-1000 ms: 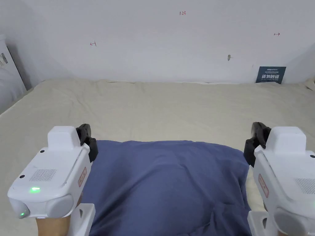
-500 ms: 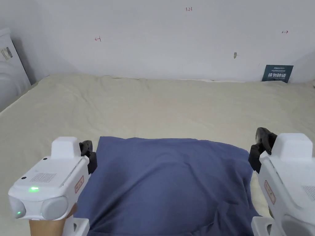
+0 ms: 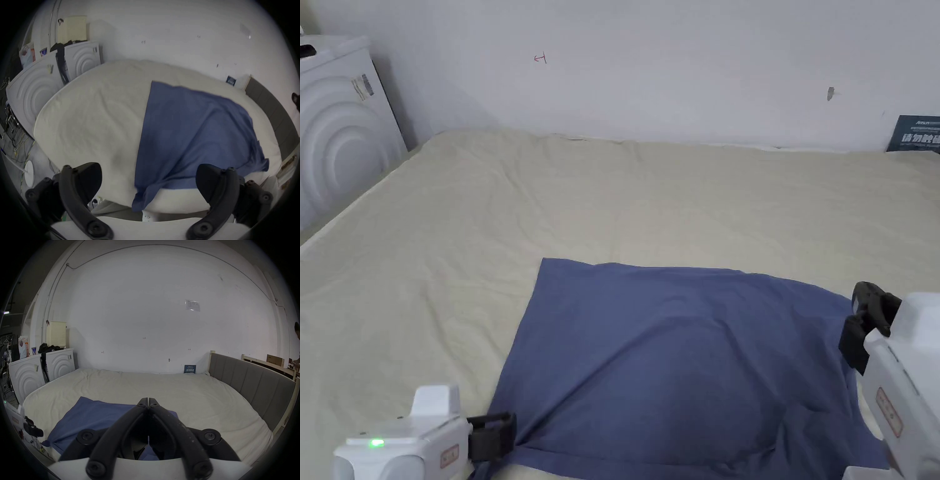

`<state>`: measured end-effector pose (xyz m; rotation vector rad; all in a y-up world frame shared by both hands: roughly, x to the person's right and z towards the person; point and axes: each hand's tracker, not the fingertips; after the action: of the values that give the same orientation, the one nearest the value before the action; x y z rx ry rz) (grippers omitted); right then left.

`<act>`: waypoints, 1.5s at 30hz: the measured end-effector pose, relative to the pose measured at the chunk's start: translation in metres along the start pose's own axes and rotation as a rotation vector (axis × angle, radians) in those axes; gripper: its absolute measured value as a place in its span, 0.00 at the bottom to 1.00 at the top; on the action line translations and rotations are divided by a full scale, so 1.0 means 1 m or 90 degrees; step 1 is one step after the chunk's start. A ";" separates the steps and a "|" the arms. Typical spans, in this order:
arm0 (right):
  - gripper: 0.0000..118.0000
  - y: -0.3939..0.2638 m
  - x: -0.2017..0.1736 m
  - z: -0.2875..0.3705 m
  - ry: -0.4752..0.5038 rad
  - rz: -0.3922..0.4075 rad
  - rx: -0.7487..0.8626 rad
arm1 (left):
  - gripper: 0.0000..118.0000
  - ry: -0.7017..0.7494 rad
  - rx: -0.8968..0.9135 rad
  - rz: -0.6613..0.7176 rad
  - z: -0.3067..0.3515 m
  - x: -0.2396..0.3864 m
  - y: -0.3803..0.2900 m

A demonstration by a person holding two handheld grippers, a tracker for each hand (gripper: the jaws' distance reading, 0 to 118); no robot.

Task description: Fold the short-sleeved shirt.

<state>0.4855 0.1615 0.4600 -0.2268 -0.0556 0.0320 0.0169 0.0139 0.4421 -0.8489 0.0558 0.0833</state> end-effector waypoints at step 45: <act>0.08 -0.149 0.059 -0.018 -0.014 -0.066 -0.343 | 0.04 -0.046 0.026 0.023 -0.010 0.026 0.033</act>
<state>0.5492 0.0143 0.4789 -0.7613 -0.0976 -0.0851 0.0392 0.0295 0.4084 -0.8034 0.0052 0.1466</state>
